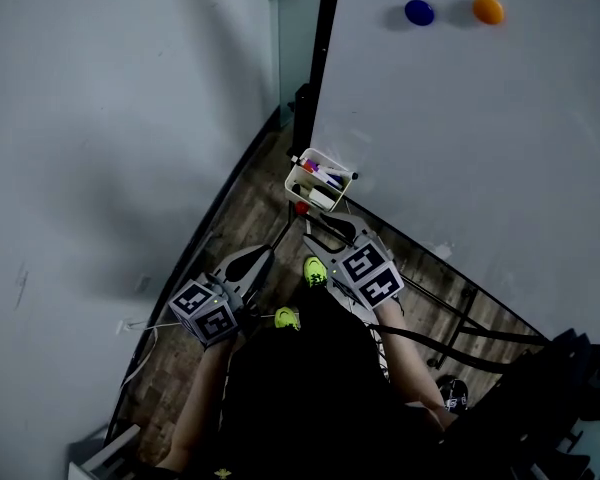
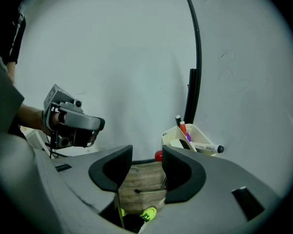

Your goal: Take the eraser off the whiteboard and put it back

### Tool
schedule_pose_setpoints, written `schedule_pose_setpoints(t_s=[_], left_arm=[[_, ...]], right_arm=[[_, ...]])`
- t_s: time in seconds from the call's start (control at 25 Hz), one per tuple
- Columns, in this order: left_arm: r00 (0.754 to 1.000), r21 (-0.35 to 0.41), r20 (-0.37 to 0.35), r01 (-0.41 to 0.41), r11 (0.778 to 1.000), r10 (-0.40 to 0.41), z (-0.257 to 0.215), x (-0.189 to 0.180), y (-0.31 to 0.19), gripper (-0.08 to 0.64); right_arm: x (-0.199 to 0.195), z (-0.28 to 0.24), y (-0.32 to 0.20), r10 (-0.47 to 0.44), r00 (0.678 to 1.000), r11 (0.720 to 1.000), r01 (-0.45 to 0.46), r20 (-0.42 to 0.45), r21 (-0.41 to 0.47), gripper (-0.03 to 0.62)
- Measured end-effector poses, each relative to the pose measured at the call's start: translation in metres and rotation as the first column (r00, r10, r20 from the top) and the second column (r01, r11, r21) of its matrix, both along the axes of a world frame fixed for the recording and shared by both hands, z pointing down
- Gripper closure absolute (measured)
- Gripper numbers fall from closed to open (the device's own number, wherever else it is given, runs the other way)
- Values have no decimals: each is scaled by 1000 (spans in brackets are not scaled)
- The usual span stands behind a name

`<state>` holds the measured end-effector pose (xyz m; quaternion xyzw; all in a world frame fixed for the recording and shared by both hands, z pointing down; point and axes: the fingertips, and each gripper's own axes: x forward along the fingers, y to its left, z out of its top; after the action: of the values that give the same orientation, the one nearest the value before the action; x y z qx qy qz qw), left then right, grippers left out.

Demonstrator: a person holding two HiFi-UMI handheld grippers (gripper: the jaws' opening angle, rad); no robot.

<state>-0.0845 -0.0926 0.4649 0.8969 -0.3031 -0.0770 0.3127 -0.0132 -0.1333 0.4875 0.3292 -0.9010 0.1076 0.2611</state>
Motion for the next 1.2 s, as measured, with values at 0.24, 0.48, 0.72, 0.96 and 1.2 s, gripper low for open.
schedule_pose_setpoints(t_s=[0.24, 0.48, 0.72, 0.96, 1.2], left_arm=[[1000, -39, 3, 4, 999, -4, 9, -1, -14, 551], [1000, -59, 1, 11, 998, -11, 16, 0, -24, 551], [1000, -77, -3, 22, 997, -22, 21, 3, -35, 551], [999, -85, 6, 38, 996, -37, 30, 0, -42, 551], [998, -97, 3, 56, 994, -56, 29, -1, -46, 551]], right_arm=[[9, 4, -25, 41, 999, 999, -41, -20, 11, 378], [14, 11, -39, 46, 997, 999, -46, -54, 9, 342], [19, 19, -53, 36, 996, 999, -36, -83, 0, 325], [21, 32, -58, 8, 994, 1000, -11, -110, -29, 325], [19, 34, -61, -10, 994, 999, 6, -113, -36, 327]])
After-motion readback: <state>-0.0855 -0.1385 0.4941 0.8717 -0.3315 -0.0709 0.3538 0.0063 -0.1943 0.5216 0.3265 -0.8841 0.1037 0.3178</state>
